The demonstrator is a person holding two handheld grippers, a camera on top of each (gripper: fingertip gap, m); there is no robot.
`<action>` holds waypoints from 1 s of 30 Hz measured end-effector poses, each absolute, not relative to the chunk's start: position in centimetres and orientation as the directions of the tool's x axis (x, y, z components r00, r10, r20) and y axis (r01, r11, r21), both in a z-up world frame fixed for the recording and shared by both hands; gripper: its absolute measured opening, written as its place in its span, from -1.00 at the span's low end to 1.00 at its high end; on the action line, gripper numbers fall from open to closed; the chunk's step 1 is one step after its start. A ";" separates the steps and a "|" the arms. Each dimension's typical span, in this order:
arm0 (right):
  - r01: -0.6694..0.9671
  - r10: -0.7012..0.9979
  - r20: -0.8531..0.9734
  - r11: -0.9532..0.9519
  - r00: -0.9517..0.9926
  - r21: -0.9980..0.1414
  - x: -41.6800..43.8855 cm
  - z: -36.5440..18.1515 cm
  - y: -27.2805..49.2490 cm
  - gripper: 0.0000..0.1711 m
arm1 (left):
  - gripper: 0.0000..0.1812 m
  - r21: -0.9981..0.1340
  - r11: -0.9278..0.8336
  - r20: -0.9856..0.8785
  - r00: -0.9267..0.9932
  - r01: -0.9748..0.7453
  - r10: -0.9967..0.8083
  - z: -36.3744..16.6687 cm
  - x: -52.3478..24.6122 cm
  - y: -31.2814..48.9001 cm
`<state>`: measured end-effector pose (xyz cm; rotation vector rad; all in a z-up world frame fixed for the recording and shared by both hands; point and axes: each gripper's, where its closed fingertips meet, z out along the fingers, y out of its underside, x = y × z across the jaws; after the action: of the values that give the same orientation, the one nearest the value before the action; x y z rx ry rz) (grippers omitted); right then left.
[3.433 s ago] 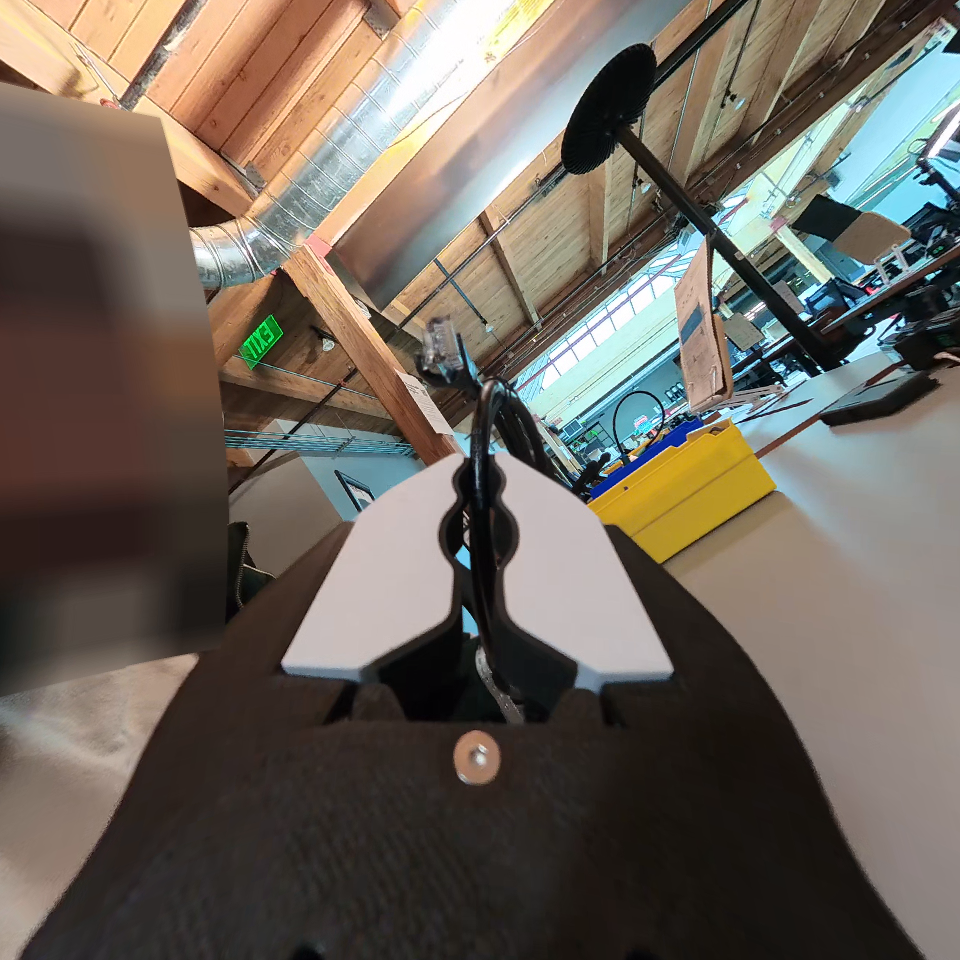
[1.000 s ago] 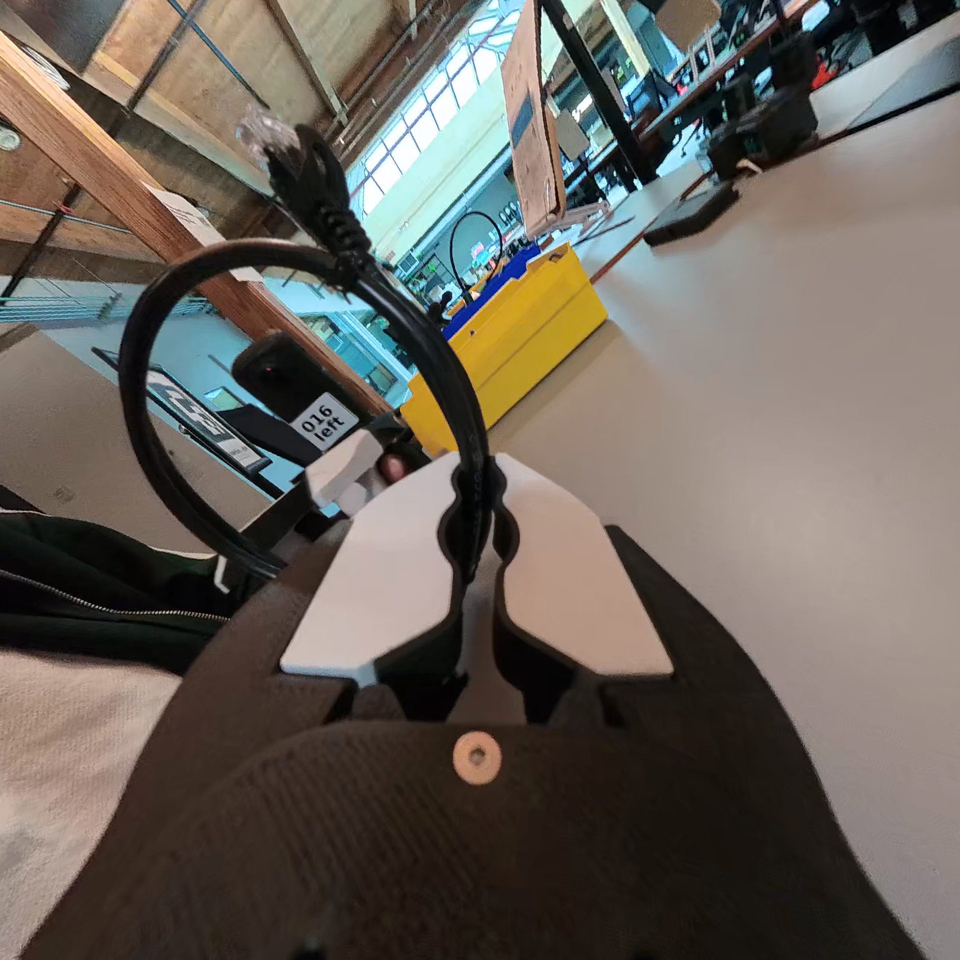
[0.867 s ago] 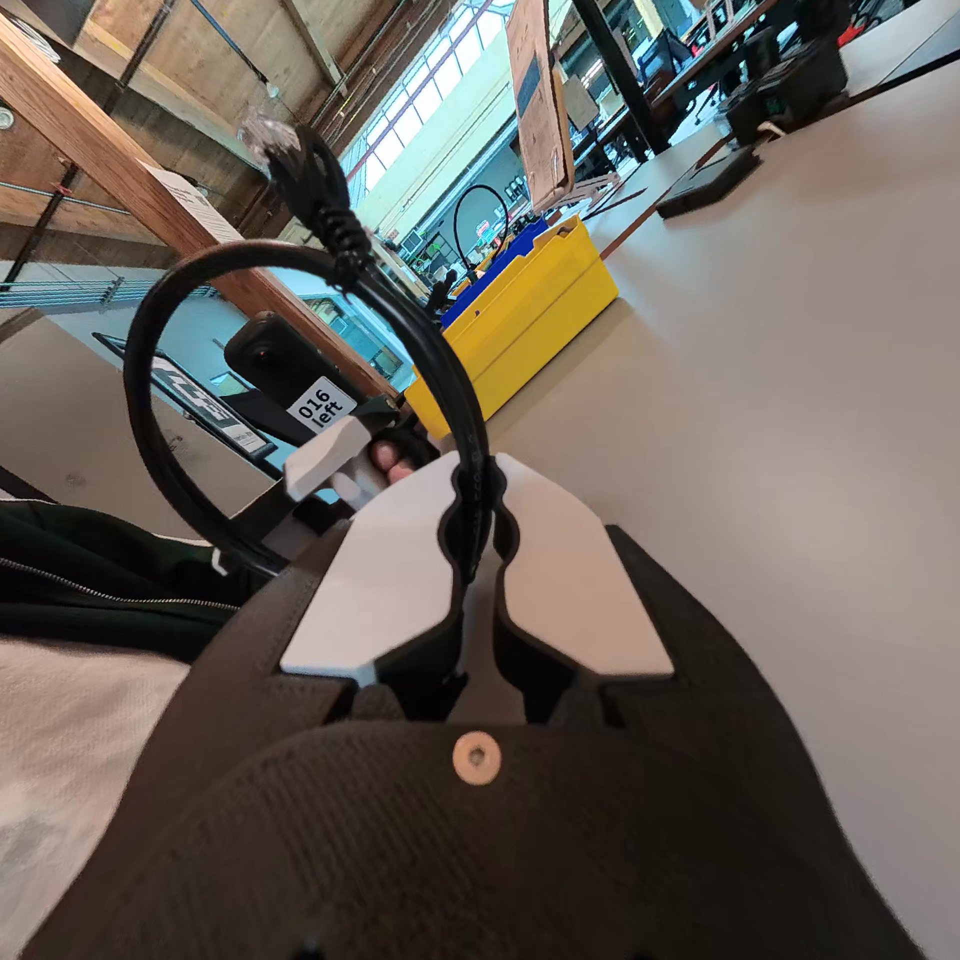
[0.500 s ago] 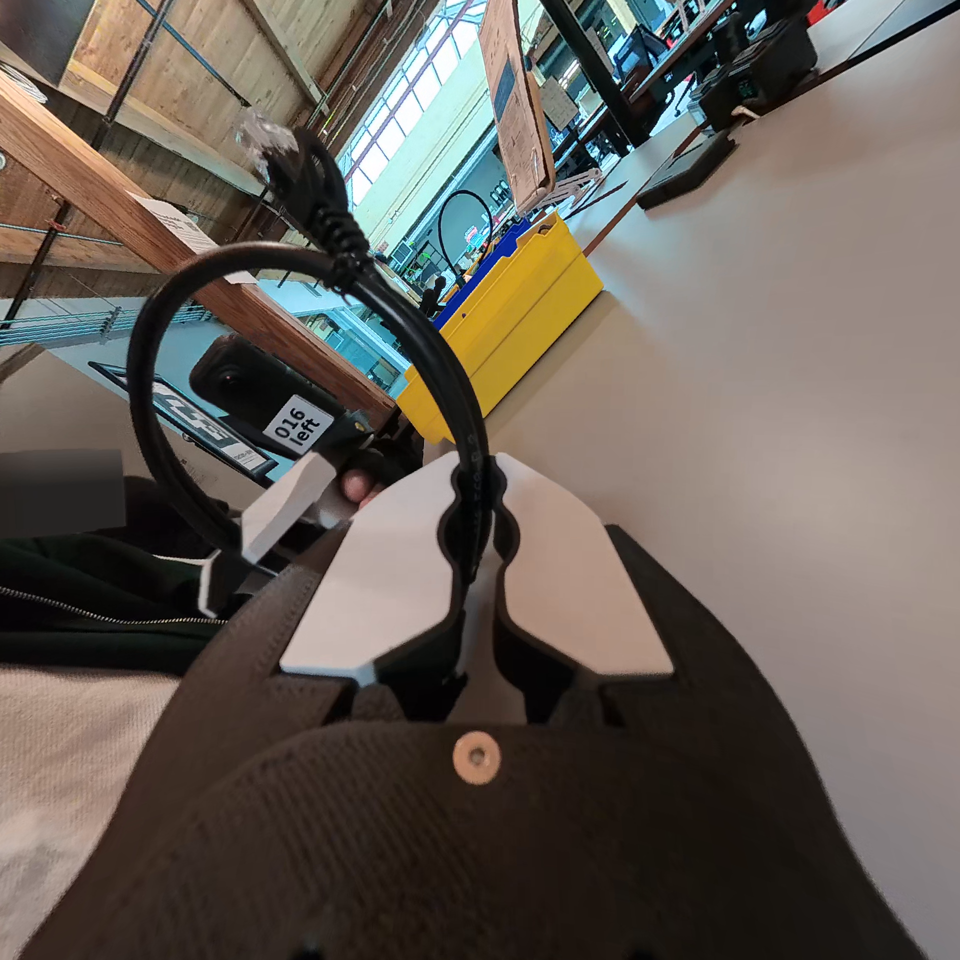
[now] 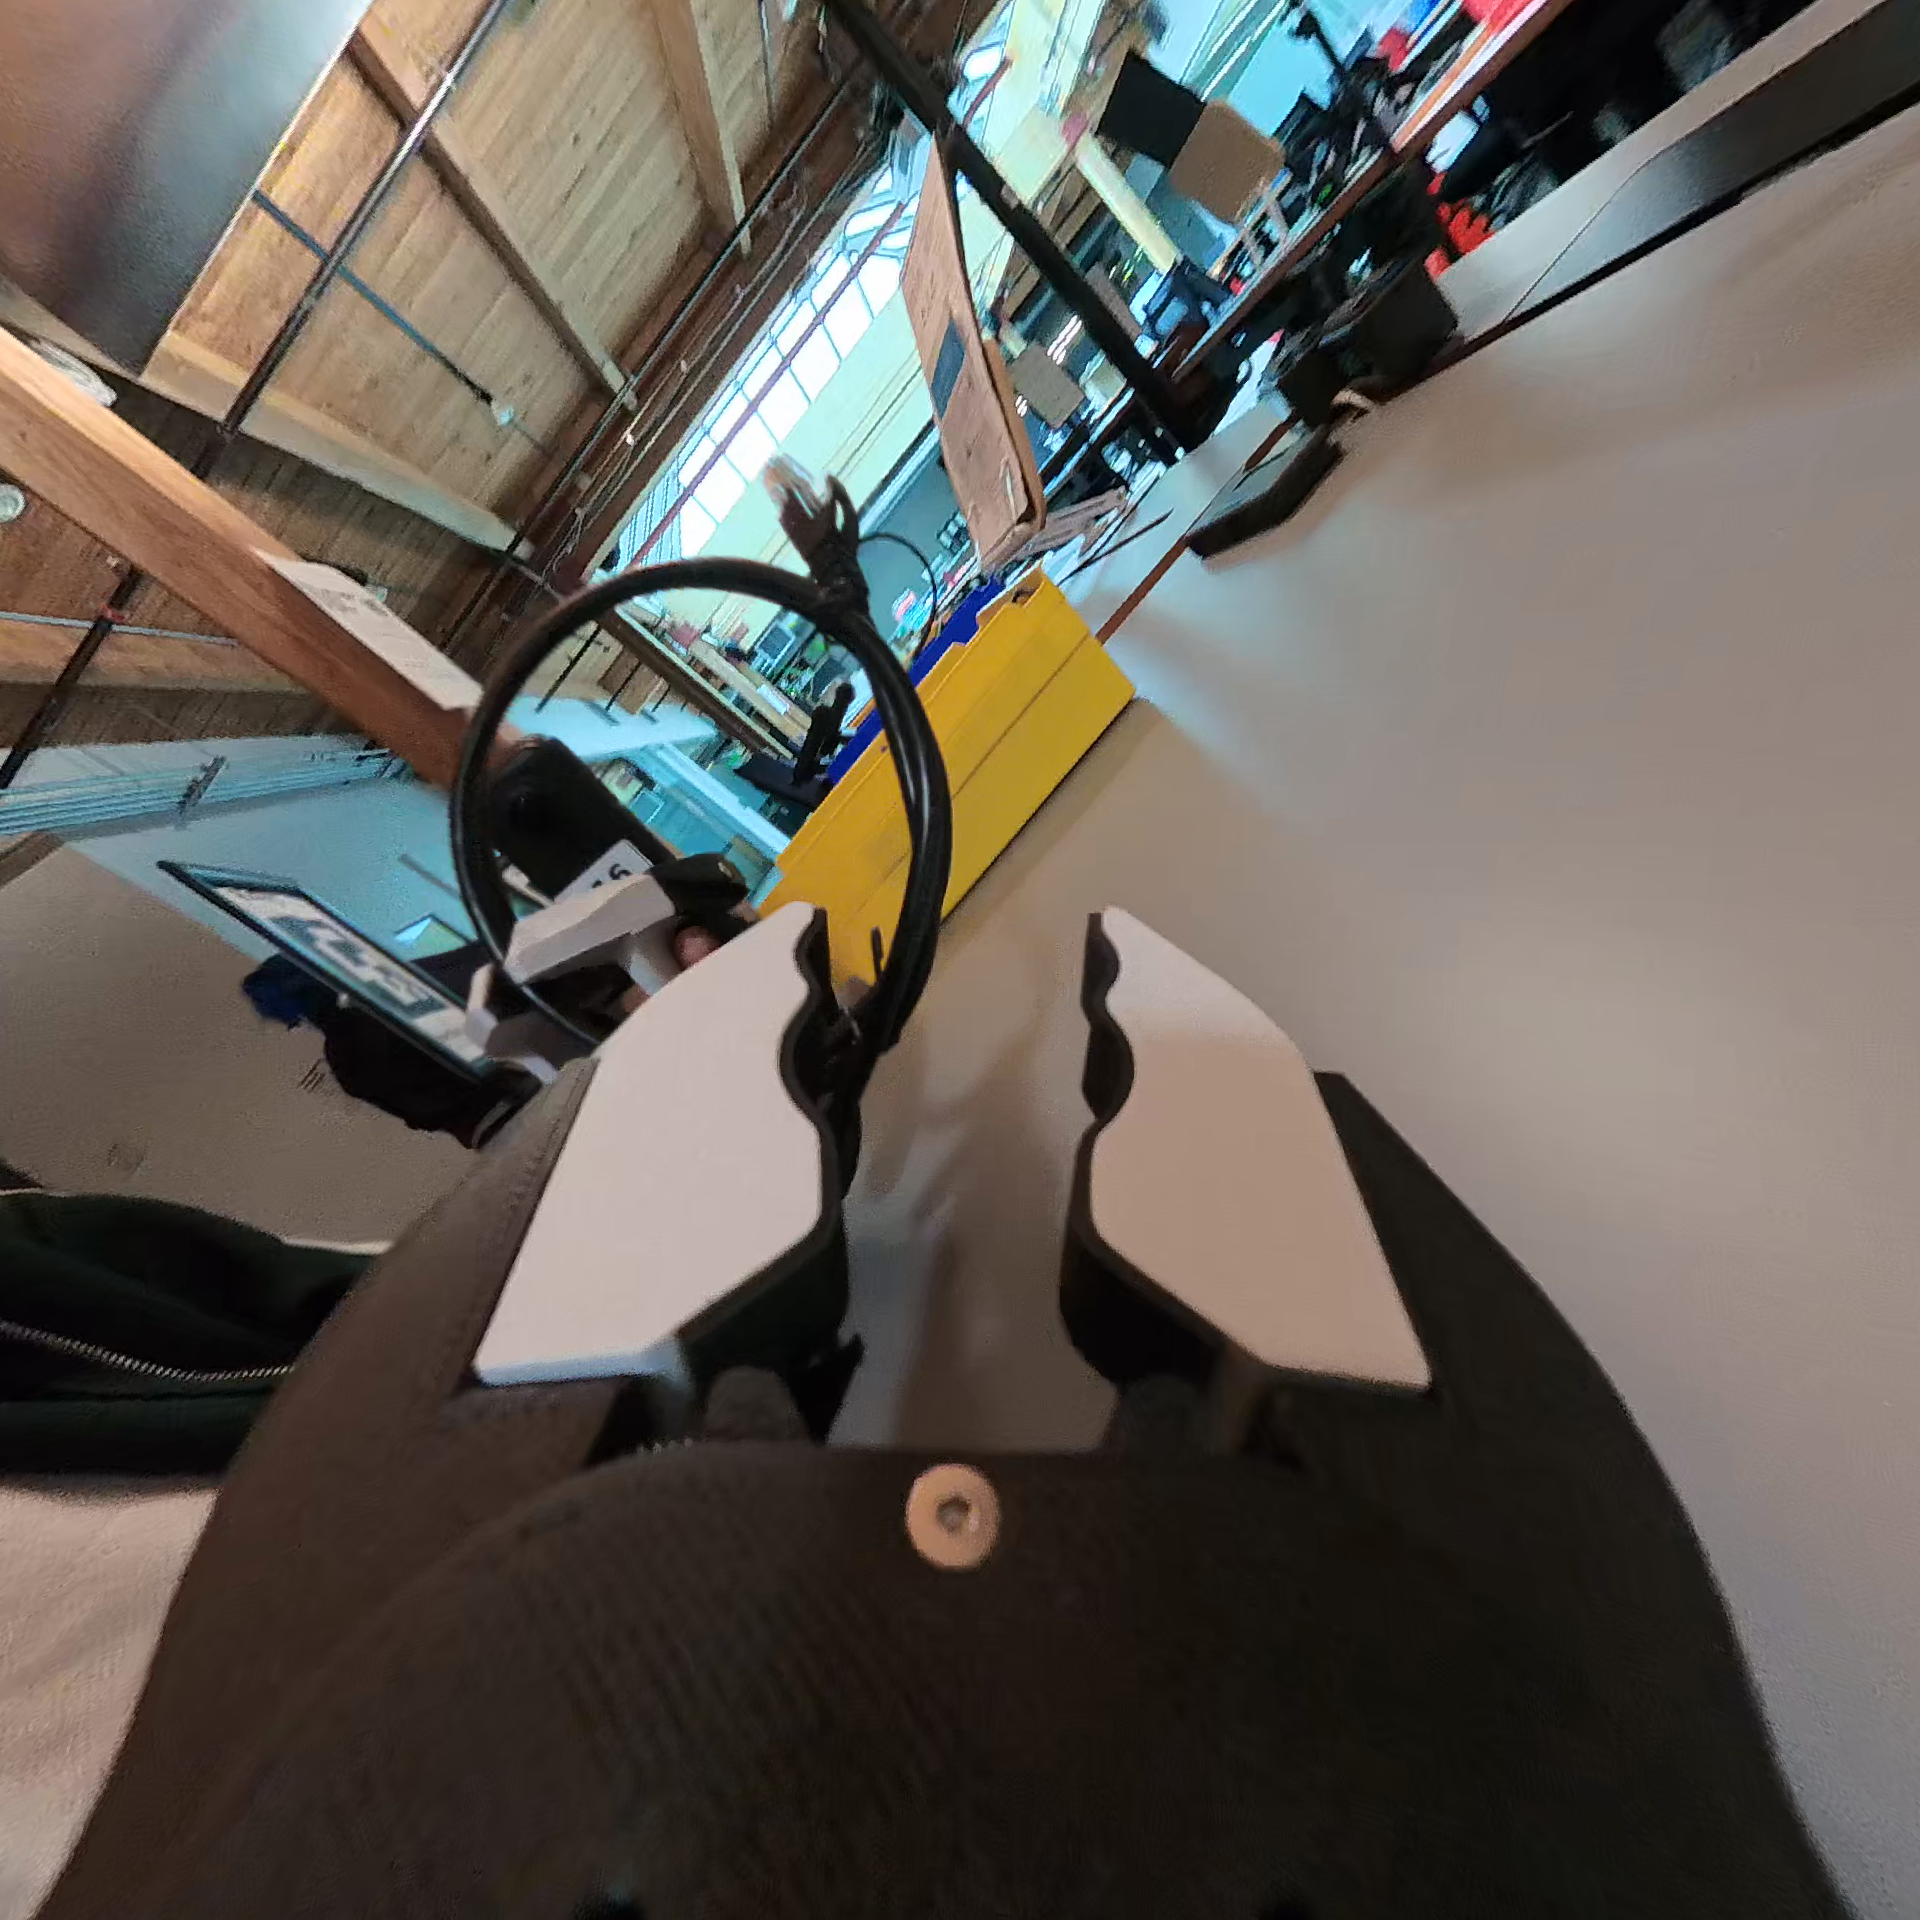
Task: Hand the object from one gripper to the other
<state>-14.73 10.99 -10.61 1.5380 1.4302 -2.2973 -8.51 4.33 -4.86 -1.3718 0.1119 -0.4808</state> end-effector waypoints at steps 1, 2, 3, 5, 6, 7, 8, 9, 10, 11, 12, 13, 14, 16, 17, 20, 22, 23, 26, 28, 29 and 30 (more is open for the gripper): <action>0.458 0.443 -0.738 -0.586 -0.509 -0.668 -14.8 -10.5 11.3 -0.43 | -0.96 -0.947 0.126 0.226 0.892 0.296 -0.391 -4.7 -9.0 4.1; 0.441 0.454 -0.730 -0.590 -0.511 -0.676 -14.9 -10.3 11.6 -0.42 | -0.96 -0.936 0.131 0.255 0.884 0.328 -0.392 -4.6 -9.5 3.9; 0.427 0.464 -0.719 -0.588 -0.517 -0.686 -14.8 -10.1 11.7 -0.42 | -0.96 -0.924 0.131 0.283 0.874 0.359 -0.394 -4.5 -9.9 3.7; 0.406 0.489 -0.691 -0.569 -0.532 -0.715 -14.7 -9.8 11.8 -0.43 | -0.97 -0.899 0.099 0.356 0.843 0.427 -0.403 -4.7 -10.7 3.5; 0.397 0.503 -0.674 -0.554 -0.540 -0.732 -14.7 -9.7 11.6 -0.43 | -0.96 -0.884 0.076 0.395 0.822 0.462 -0.410 -4.9 -10.9 3.4; 0.391 0.518 -0.656 -0.534 -0.549 -0.749 -14.6 -9.7 11.4 -0.43 | -0.96 -0.869 0.061 0.426 0.804 0.492 -0.416 -5.0 -11.2 3.3; 0.388 0.533 -0.636 -0.510 -0.558 -0.768 -14.6 -9.7 11.1 -0.43 | -0.97 -0.856 0.055 0.448 0.790 0.514 -0.418 -5.0 -11.4 3.2; 0.385 0.548 -0.613 -0.481 -0.569 -0.788 -14.5 -9.8 10.8 -0.44 | -0.96 -0.844 0.051 0.465 0.777 0.533 -0.425 -5.0 -11.6 3.1; 0.380 0.564 -0.587 -0.450 -0.581 -0.808 -14.4 -9.8 10.5 -0.45 | -0.96 -0.831 0.047 0.481 0.758 0.554 -0.440 -4.9 -11.7 2.9; 0.373 0.580 -0.558 -0.416 -0.594 -0.830 -14.3 -9.9 10.1 -0.46 | -0.97 -0.814 0.046 0.498 0.736 0.579 -0.458 -4.7 -11.9 2.7; 0.362 0.597 -0.523 -0.378 -0.608 -0.852 -14.1 -9.9 9.8 -0.48 | -0.96 -0.792 0.046 0.518 0.710 0.609 -0.478 -4.5 -12.0 2.4; 0.346 0.612 -0.482 -0.336 -0.627 -0.876 -14.0 -9.9 9.5 -0.48 | -0.96 -0.766 0.045 0.538 0.678 0.641 -0.501 -4.3 -12.2 2.1; 0.318 0.615 -0.429 -0.288 -0.662 -0.903 -13.7 -9.7 9.0 -0.47 | -0.97 -0.736 0.047 0.558 0.643 0.676 -0.525 -4.0 -12.5 1.8; 0.198 0.583 -0.264 -0.176 -0.768 -0.964 -12.4 -8.7 7.4 -0.43 | -0.97 -0.672 0.048 0.593 0.576 0.739 -0.563 -3.7 -13.2 1.3; 0.110 0.577 -0.146 -0.097 -0.804 -0.989 -11.7 -8.4 6.6 -0.43 | -0.97 -0.645 0.047 0.604 0.547 0.763 -0.580 -3.6 -13.5 1.1; -0.112 0.593 0.192 0.170 -0.782 -0.979 -10.9 -9.1 5.2 -0.45 | -0.97 -0.601 0.047 0.621 0.503 0.798 -0.600 -3.5 -14.1 0.7; -0.153 0.577 0.291 0.277 -0.763 -0.949 -10.8 -10.0 4.5 -0.48 | -0.96 -0.605 0.047 0.622 0.508 0.795 -0.596 -3.5 -14.1 0.6; -0.154 0.567 0.308 0.304 -0.764 -0.940 -10.7 -10.4 4.3 -0.48 | -0.96 -0.609 0.044 0.620 0.510 0.792 -0.596 -3.5 -14.1 0.7; -0.153 0.558 0.322 0.328 -0.765 -0.932 -10.7 -10.9 4.1 -0.50 | -0.96 -0.633 0.035 0.616 0.530 0.773 -0.583 -3.7 -13.8 0.9; -0.161 0.562 0.337 0.340 -0.755 -0.927 -10.8 -10.8 4.3 -0.52 | -0.96 -0.657 0.020 0.614 0.550 0.753 -0.566 -4.0 -13.4 1.2; -0.162 0.563 0.340 0.342 -0.753 -0.926 -10.8 -10.8 4.4 -0.52 | -0.97 -0.676 0.017 0.609 0.571 0.737 -0.551 -4.2 -13.3 1.4; -0.155 0.564 0.330 0.335 -0.757 -0.929 -10.8 -10.8 4.4 -0.53 | -0.97 -0.703 0.016 0.599 0.603 0.711 -0.526 -4.5 -13.1 1.7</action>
<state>-10.82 4.36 -10.82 0.5449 3.0100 -2.2459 -13.14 1.68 -4.52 -1.2182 -0.1875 -0.9710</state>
